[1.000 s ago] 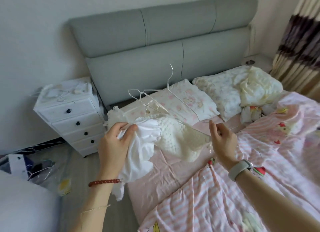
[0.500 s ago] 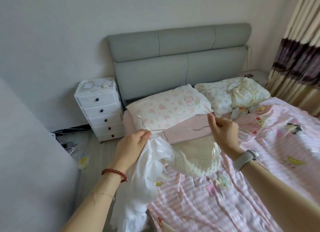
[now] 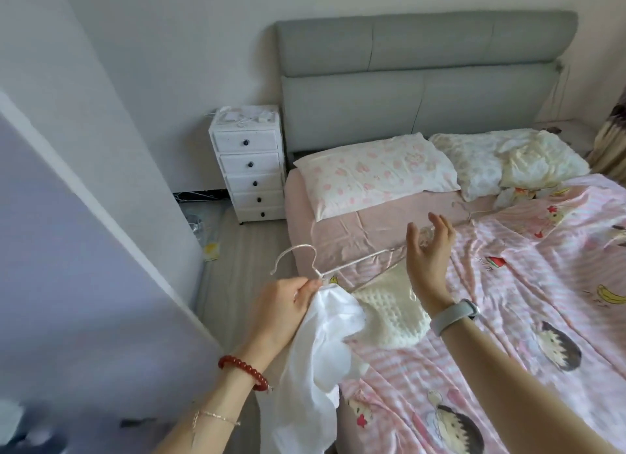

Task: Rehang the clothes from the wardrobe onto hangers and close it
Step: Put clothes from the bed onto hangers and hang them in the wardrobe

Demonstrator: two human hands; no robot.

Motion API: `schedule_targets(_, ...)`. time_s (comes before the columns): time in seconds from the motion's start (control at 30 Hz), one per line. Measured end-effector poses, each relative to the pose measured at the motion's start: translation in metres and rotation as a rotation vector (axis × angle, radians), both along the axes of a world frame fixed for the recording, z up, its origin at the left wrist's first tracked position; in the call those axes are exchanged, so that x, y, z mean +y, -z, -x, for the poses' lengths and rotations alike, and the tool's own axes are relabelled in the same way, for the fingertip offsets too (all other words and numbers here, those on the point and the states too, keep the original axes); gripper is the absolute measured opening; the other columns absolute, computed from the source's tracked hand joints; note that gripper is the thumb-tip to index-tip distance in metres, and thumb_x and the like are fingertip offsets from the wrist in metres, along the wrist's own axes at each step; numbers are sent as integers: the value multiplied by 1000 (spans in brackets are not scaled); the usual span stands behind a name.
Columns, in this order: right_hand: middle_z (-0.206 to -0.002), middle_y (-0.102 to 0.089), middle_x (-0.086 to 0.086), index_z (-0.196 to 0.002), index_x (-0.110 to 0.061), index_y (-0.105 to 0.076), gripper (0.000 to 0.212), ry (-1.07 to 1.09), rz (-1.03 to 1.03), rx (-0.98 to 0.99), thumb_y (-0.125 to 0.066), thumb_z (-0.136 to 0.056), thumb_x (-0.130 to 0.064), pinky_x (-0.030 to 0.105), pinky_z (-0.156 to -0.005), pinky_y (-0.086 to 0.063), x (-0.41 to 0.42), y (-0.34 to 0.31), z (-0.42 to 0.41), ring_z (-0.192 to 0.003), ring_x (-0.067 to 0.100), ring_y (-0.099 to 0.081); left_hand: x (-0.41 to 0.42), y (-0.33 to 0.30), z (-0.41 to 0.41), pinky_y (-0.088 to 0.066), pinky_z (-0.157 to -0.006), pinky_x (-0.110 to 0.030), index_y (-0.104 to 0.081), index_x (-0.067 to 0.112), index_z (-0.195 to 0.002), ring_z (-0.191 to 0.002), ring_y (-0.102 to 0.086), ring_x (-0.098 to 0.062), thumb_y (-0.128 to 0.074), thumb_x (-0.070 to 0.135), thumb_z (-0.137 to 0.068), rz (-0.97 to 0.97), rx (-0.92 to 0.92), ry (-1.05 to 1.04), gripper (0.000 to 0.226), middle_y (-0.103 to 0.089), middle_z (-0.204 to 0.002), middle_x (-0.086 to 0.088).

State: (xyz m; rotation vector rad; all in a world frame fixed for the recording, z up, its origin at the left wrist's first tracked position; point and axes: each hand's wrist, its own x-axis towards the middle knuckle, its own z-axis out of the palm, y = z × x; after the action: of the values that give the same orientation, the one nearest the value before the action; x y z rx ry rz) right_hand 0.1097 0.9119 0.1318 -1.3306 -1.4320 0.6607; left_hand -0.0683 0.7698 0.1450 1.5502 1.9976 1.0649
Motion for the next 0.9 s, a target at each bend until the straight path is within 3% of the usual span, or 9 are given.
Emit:
schedule_targets(0.13, -142, -32, 20, -135, 3, -35, 46, -96, 142, -33, -44, -96, -19, 22, -103, -21, -52, 16, 30, -134, 27, -28, -73, 13, 13, -41, -61, -41, -60, 2, -65, -61, -55, -28, -52, 32, -92, 40, 59, -124, 41, -58, -58, -11)
schedule_targets(0.23, -139, -36, 21, -135, 1, -38, 43, -210, 140, -110, -42, -96, -17, 17, -99, -22, -93, 23, 50, -127, 27, -36, -127, 16, 28, -41, -60, -36, -63, 7, -67, -62, -55, -25, -52, 34, -91, 62, 108, -226, 38, -58, -57, -7)
schedule_targets(0.3, -125, -46, 27, -130, 1, -46, 37, -282, 95, -197, -44, -95, -12, 14, -91, -26, -116, 24, 64, -110, 30, -46, -160, 17, 36, -41, -62, -35, -66, 10, -69, -65, -57, -25, -53, 36, -91, 63, 127, -308, 35, -61, -62, -6)
schedule_targets(0.4, -100, -58, 28, -125, -2, -53, 34, -404, 36, -342, -44, -95, -15, 34, -96, -31, -147, 24, 92, -109, 36, -45, -211, 16, 47, -44, -65, -37, -67, 11, -71, -69, -58, -28, -53, 38, -91, 44, 114, -405, 37, -65, -66, -9)
schedule_targets(0.5, -100, -56, 27, -126, -4, -52, 35, -526, 25, -407, -36, -96, -12, 29, -88, -27, -179, 27, 124, -107, 36, -44, -262, 15, 57, -43, -62, -35, -66, 10, -70, -65, -57, -27, -54, 35, -92, 37, 131, -488, 35, -64, -64, -8)
schedule_targets(0.67, -99, -49, 20, -131, -1, -44, 38, -767, 19, -350, -34, -96, -5, 16, -84, -26, -242, 25, 180, -114, 36, -36, -342, 14, 73, -42, -63, -36, -67, 6, -70, -64, -58, -28, -56, 24, -91, 85, 150, -664, 30, -66, -66, -12)
schedule_targets(0.77, -110, -58, 22, -129, -3, -48, 36, -909, 22, -345, -35, -96, -10, 31, -91, -37, -278, 22, 214, -108, 35, -51, -385, 12, 81, -34, -59, -23, -68, 5, -72, -64, -58, -27, -55, 25, -92, 138, 225, -752, 31, -65, -64, -8)
schedule_targets(0.9, -95, -62, 16, -111, 0, -61, 28, -1089, -193, -258, -43, -89, 3, 33, -81, -42, -328, 8, 254, -90, 32, -56, -434, 8, 87, -40, -62, -32, -67, 8, -76, -70, -57, -27, -50, 35, -93, 262, 126, -923, 35, -57, -64, -1)
